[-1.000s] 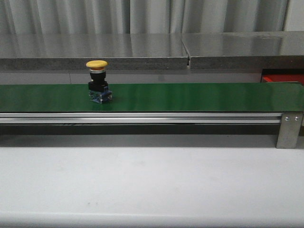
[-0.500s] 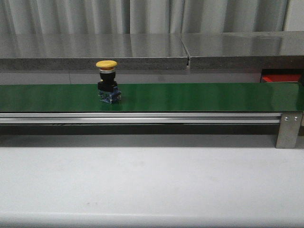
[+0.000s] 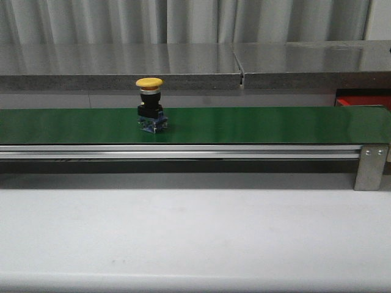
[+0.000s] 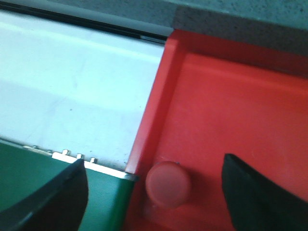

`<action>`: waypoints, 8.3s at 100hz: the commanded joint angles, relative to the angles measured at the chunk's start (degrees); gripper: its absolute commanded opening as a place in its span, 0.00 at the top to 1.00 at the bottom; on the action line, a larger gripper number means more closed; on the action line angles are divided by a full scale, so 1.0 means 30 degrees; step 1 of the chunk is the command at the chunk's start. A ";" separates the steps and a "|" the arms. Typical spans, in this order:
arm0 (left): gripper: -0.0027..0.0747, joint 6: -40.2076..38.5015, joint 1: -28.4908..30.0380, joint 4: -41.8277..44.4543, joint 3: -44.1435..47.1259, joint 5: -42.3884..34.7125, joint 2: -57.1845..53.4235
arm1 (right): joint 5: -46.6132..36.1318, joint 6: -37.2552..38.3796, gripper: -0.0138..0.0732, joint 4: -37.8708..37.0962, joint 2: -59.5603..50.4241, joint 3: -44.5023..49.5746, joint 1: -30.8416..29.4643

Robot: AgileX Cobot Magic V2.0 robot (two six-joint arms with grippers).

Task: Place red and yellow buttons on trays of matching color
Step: 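Lower the right gripper over the yellow button on the belt, then grasp the yellow button with the right gripper, then carry the yellow button to the yellow tray and lower it, then open the right gripper and lift it above the trays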

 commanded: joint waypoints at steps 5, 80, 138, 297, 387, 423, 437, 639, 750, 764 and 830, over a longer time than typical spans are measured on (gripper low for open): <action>0.99 -0.0002 -0.0183 -0.0430 -0.0473 -0.1383 0.0123 | 0.0540 -0.0133 0.18 0.0739 -0.1794 -0.0649 0.0706; 0.99 -0.0002 -0.0183 -0.0430 -0.0473 -0.1383 0.0123 | 0.4297 -0.6501 0.18 0.0702 -0.1900 -0.0594 0.9615; 0.99 -0.0002 -0.0183 -0.0430 -0.0473 -0.1383 0.0123 | 0.3158 -0.6809 0.18 0.0591 -0.1900 -0.0263 1.1894; 0.99 -0.0002 -0.0183 -0.0430 -0.0473 -0.1383 0.0123 | 0.3889 -0.6809 0.23 -0.0429 -0.1203 -0.0001 1.2009; 0.99 -0.0002 -0.0183 -0.0430 -0.0473 -0.1383 0.0123 | 0.2571 -0.6152 0.53 -0.2163 -0.0186 -0.0001 1.0628; 0.99 -0.0002 -0.0183 -0.0430 -0.0473 -0.1383 0.0123 | 0.3293 -0.6051 0.71 -0.0998 -0.0505 -0.0044 0.9997; 0.99 -0.0002 -0.0183 -0.0430 -0.0473 -0.1383 0.0123 | 0.3647 -0.5487 0.71 -0.1126 -0.1391 -0.0044 0.9489; 0.99 -0.0002 -0.0183 -0.0430 -0.0473 -0.1383 0.0123 | -0.8061 -0.0116 0.61 -0.2684 -0.5067 1.3539 -0.1318; 0.99 -0.0002 -0.0183 -0.0430 -0.0473 -0.1383 0.0123 | -0.8093 -0.0656 0.15 -0.0780 -1.5165 1.4971 0.2869; 0.99 -0.0002 -0.0183 -0.0430 -0.0473 -0.1383 0.0123 | -0.8016 -0.0656 0.15 -0.0649 -1.7369 1.6401 0.2869; 0.99 -0.0002 -0.0183 -0.0430 -0.0473 -0.1383 0.0123 | -0.7453 -0.0654 0.98 0.0153 -2.1918 1.8869 0.2869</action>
